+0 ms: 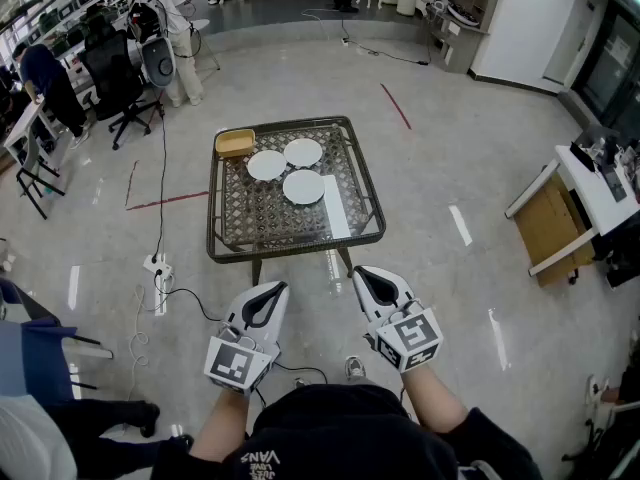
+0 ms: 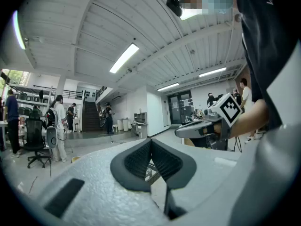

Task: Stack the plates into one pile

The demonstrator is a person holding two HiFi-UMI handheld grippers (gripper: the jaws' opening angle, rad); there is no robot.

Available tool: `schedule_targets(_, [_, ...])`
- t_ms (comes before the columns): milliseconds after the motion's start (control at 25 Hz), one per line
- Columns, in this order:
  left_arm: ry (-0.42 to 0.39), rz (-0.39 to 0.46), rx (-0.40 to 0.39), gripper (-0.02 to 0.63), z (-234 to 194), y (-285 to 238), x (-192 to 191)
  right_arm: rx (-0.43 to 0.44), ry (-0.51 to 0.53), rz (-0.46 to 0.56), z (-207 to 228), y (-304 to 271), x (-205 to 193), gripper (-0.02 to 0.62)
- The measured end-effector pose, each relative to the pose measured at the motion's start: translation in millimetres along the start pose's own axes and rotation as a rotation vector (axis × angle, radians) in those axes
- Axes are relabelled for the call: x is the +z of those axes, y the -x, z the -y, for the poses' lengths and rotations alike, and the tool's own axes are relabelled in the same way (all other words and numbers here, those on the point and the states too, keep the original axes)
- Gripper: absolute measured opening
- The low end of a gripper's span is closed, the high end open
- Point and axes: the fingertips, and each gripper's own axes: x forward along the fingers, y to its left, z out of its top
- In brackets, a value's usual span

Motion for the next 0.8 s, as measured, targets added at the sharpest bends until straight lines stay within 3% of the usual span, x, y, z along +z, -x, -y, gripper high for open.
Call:
schedule_targets(240, [0.009,-0.023,-0.008,0.021,-17.4,12.8,-8.9,-0.062,-0.069,0.059,-2.6,-4.3,-0.1,0.002])
schedule_targets(440, [0.048,-0.009,-0.026,0.025,-31.7,14.3,-29.0,-0.108,-0.101,0.045,2.5,-8.7,-7.7,0.002])
schedule_targets(520, [0.07,-0.023,-0.021,0.028,-38.6,10.6,-33.4,-0.12,-0.115,0.033,9.6,-14.1,-8.9,0.07])
schedule_targets(680, [0.107,-0.051,-0.017,0.166,-59.1,-7.3,-42.2,-0.123,-0.124,0.017,31.1,-36.3,-10.6,0.081])
schedule_targets(800, [0.12,-0.072,0.008,0.184,-81.1,-25.5,-49.6,-0.108,-0.133,0.002,49.3,-63.8,-15.3,0.11])
